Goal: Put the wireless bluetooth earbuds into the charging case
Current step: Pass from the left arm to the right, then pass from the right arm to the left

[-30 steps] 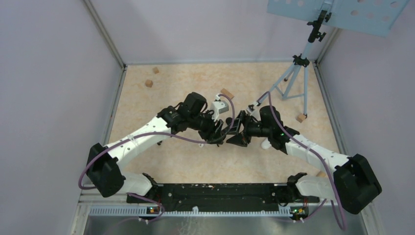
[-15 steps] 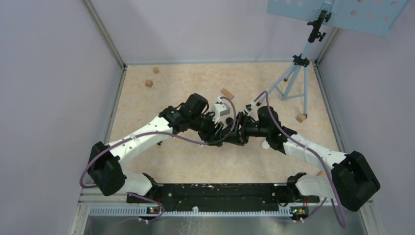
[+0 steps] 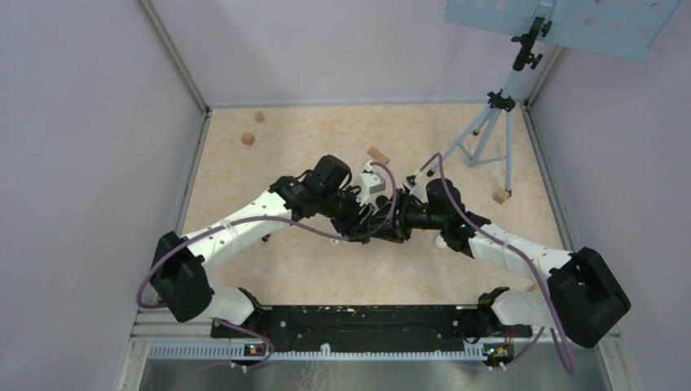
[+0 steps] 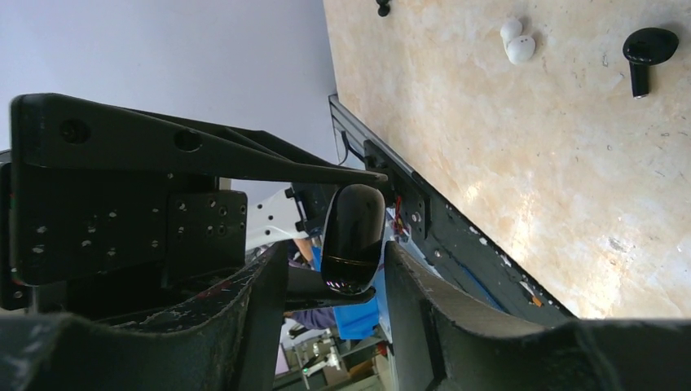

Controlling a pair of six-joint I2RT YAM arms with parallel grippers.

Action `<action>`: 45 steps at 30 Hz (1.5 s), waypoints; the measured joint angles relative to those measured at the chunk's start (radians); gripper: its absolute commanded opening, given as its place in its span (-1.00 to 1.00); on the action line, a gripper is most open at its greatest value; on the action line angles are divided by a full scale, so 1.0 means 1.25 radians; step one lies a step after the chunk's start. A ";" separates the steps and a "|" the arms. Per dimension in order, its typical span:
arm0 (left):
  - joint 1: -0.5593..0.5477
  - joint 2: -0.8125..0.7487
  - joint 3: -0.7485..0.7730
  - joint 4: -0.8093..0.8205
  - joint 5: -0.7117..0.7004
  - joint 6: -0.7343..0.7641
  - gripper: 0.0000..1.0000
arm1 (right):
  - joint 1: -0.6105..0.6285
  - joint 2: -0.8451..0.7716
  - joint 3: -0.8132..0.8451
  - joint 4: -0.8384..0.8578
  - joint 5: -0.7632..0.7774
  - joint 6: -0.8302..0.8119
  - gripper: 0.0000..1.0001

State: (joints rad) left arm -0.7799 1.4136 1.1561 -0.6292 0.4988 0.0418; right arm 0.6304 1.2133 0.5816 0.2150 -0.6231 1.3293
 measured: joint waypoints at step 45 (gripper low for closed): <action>-0.003 -0.427 -0.342 0.340 -0.340 -0.670 0.97 | -0.100 -0.129 -0.117 0.051 0.097 0.003 -1.00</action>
State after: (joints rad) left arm -0.7841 0.8795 0.7284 -0.2039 0.0734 -0.7956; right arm 0.5056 1.0523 0.4358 0.2783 -0.5014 1.3331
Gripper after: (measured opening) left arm 0.987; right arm 0.266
